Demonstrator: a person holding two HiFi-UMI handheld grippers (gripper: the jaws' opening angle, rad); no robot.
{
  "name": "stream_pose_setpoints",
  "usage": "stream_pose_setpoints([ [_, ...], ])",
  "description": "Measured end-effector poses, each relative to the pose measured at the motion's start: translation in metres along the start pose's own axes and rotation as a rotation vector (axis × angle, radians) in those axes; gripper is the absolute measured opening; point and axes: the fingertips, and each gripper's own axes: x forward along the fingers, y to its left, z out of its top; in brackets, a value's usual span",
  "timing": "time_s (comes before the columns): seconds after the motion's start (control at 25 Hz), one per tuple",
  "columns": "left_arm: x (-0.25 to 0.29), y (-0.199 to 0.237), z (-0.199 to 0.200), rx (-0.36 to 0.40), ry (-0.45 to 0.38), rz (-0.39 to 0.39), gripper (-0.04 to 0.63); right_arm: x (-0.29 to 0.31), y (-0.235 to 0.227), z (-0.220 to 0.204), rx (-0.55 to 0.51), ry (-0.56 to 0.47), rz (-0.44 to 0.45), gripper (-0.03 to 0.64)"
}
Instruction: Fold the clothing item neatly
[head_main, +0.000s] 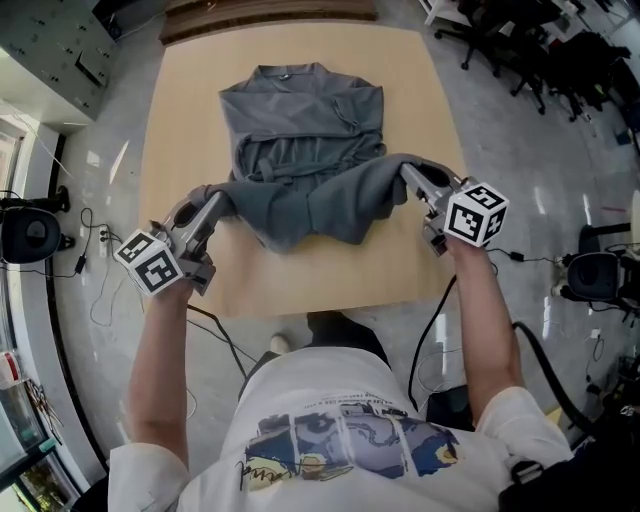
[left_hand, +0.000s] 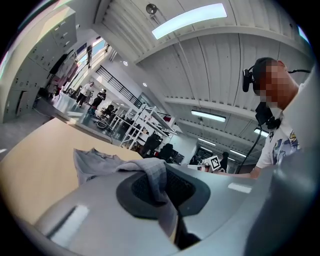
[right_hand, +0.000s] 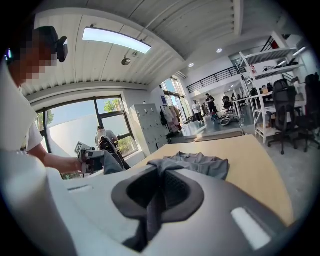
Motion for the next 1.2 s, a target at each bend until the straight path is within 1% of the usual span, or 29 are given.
stream_pose_setpoints([
  [0.32,0.041,0.047,0.040,-0.024,-0.043,0.060,0.020,0.037,-0.066,0.036,0.042,-0.017,0.002,0.006],
  [0.56,0.058,0.079,0.049,-0.007,-0.054,0.090,0.020,0.066,-0.101,0.048,0.027,-0.028,-0.003,0.007],
  [0.8,0.092,0.121,0.071,-0.019,-0.068,0.116,0.020,0.103,-0.148,0.067,0.025,-0.020,-0.013,0.007],
  [0.92,0.110,0.146,0.079,-0.022,-0.068,0.134,0.020,0.126,-0.173,0.070,0.038,-0.007,-0.021,0.006],
  [1.04,0.132,0.173,0.080,-0.022,-0.067,0.133,0.020,0.149,-0.198,0.068,0.035,0.022,-0.034,0.007],
  [1.2,0.158,0.208,0.074,-0.032,-0.031,0.159,0.020,0.181,-0.225,0.060,0.030,0.062,-0.051,0.007],
])
